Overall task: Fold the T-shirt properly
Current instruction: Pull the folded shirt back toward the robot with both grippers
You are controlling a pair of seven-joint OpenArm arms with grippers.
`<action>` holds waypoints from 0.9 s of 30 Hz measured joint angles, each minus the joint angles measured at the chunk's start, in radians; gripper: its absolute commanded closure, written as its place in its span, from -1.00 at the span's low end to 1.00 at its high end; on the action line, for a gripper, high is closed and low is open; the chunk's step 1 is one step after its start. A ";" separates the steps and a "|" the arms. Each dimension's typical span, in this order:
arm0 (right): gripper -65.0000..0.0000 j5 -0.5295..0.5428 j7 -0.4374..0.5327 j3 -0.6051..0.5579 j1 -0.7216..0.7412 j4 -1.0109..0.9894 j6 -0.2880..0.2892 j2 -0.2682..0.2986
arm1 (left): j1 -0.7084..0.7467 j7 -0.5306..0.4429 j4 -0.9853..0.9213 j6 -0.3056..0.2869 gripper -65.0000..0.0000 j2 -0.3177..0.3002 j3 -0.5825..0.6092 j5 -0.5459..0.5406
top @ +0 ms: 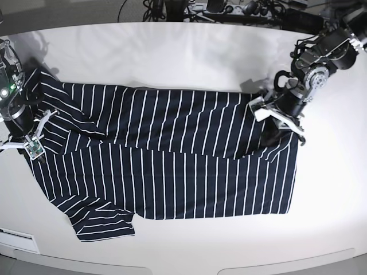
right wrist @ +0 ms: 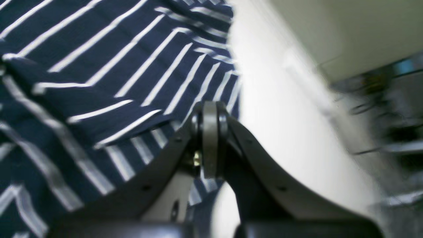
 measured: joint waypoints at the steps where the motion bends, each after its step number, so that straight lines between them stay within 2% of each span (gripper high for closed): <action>1: 1.00 0.024 -0.031 0.000 0.000 0.000 0.022 -0.011 | -0.006 -0.011 -0.015 -0.027 1.00 0.013 0.001 -0.013; 4: 1.00 0.022 -0.051 0.000 -0.029 -0.008 0.098 -0.050 | -0.040 -0.027 -0.101 -0.045 1.00 0.060 0.002 -0.043; 6: 1.00 0.024 -0.051 -0.002 -0.039 -0.042 0.100 -0.079 | -0.068 -0.065 -0.164 -0.056 1.00 0.093 -0.002 -0.048; 9: 1.00 0.020 -0.050 0.000 -0.032 -0.127 0.100 -0.108 | -0.112 -0.106 -0.233 -0.195 1.00 0.121 -0.010 -0.111; 10: 1.00 0.022 -0.056 0.001 -0.030 -0.161 0.121 -0.115 | -0.117 -0.113 -0.248 -0.227 1.00 0.127 -0.011 -0.128; 13: 1.00 0.029 -0.109 0.004 -0.032 -0.241 0.178 -0.136 | -0.119 -0.112 -0.257 -0.273 1.00 0.137 -0.015 -0.135; 17: 1.00 0.033 -0.162 0.011 -0.026 -0.263 0.200 -0.145 | -0.119 -0.074 -0.243 -0.331 1.00 0.140 -0.016 -0.126; 20: 1.00 0.113 -0.169 0.017 -0.066 -0.244 0.177 -0.119 | -0.119 -0.010 -0.190 -0.344 1.00 0.106 -0.013 -0.155; 22: 1.00 0.169 -0.211 0.020 -0.094 -0.218 0.174 -0.095 | -0.113 0.011 -0.142 -0.385 1.00 0.055 -0.013 -0.244; 27: 1.00 0.176 -0.231 0.026 -0.179 -0.147 0.167 -0.057 | -0.106 0.059 -0.045 -0.476 1.00 -0.063 -0.008 -0.389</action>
